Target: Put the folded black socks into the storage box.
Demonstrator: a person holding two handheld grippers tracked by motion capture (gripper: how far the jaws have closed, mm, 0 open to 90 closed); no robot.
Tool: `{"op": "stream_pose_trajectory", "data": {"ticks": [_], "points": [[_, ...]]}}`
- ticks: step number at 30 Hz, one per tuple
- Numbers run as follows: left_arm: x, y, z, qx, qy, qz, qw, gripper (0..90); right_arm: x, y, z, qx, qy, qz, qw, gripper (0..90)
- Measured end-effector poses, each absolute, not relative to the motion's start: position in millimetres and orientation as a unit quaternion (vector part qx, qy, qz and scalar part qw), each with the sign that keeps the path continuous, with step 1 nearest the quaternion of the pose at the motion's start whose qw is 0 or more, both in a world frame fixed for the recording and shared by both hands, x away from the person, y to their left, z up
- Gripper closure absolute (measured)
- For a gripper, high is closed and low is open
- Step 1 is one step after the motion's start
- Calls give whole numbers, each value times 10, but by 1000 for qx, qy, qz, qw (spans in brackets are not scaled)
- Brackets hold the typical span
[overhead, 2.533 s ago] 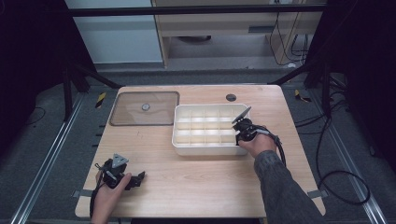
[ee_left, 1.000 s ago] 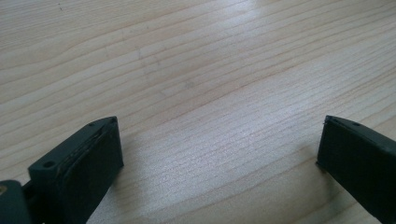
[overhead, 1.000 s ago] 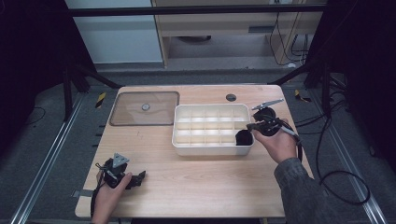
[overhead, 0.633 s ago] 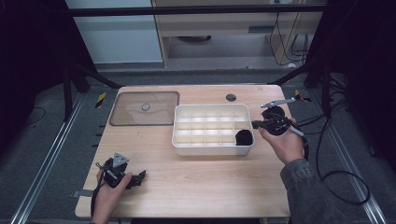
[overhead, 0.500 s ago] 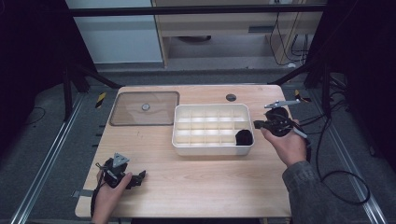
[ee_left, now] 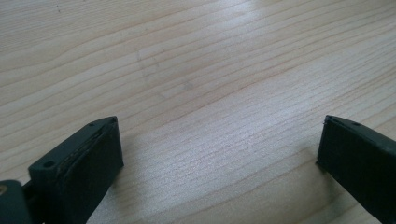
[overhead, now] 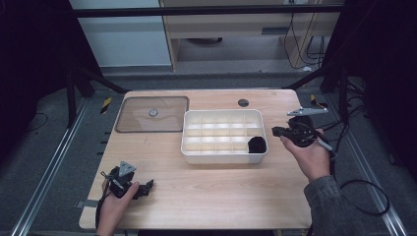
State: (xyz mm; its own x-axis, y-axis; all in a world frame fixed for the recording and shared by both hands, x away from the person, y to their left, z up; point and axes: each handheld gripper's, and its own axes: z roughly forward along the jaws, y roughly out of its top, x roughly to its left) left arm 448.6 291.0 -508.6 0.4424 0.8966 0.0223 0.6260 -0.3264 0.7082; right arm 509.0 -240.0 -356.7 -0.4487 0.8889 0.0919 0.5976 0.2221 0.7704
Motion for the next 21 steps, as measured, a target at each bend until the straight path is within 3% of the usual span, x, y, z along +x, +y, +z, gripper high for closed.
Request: {"op": "stream_pose_trajectory", "data": {"ticks": [9, 18, 21], "points": [[4486, 2910, -5086, 787, 483, 211, 320, 0, 5009, -2455, -3530, 499, 747, 392, 198, 636], [4485, 2907, -5086, 788, 482, 211, 320, 0, 4956, -2492, -3531, 506, 735, 397, 214, 347], [4485, 2906, -5086, 788, 482, 211, 320, 0, 4945, -2507, -3555, 508, 733, 395, 221, 198]]}}
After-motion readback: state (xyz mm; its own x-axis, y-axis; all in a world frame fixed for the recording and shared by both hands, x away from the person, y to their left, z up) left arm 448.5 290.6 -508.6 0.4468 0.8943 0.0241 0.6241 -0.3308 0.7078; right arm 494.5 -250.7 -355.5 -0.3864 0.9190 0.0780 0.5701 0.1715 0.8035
